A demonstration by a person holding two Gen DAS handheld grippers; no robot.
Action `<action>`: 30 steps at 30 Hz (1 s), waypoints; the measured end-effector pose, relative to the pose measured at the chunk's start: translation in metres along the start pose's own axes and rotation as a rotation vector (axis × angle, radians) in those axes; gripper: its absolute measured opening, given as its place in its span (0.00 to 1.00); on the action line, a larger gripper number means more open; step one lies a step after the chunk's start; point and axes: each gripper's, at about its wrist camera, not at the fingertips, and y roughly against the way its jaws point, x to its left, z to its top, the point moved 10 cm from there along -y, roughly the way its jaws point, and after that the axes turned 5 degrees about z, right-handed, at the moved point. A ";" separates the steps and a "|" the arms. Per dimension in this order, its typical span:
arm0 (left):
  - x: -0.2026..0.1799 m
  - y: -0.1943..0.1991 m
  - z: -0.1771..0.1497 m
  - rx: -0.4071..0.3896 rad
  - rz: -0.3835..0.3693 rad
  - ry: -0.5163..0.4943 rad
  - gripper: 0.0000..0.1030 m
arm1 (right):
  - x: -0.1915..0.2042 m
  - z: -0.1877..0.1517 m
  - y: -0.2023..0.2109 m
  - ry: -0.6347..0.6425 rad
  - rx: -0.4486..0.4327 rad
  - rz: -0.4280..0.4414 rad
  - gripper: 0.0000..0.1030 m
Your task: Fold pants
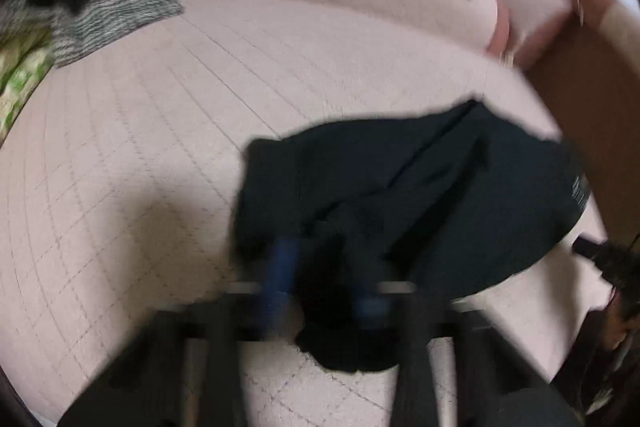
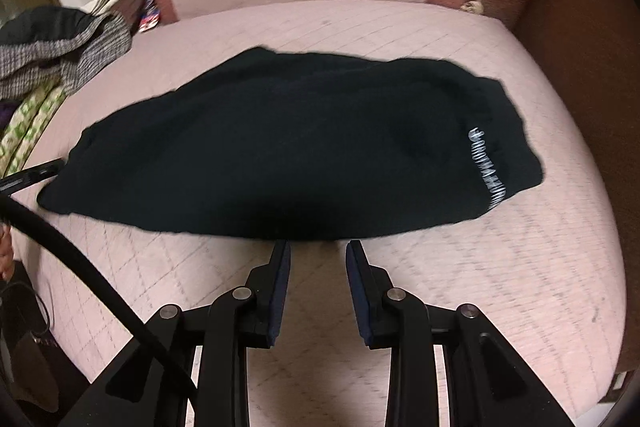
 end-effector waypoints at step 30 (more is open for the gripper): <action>0.012 -0.009 0.033 -0.005 0.072 -0.023 0.13 | -0.022 -0.017 -0.014 -0.167 -0.153 0.111 0.29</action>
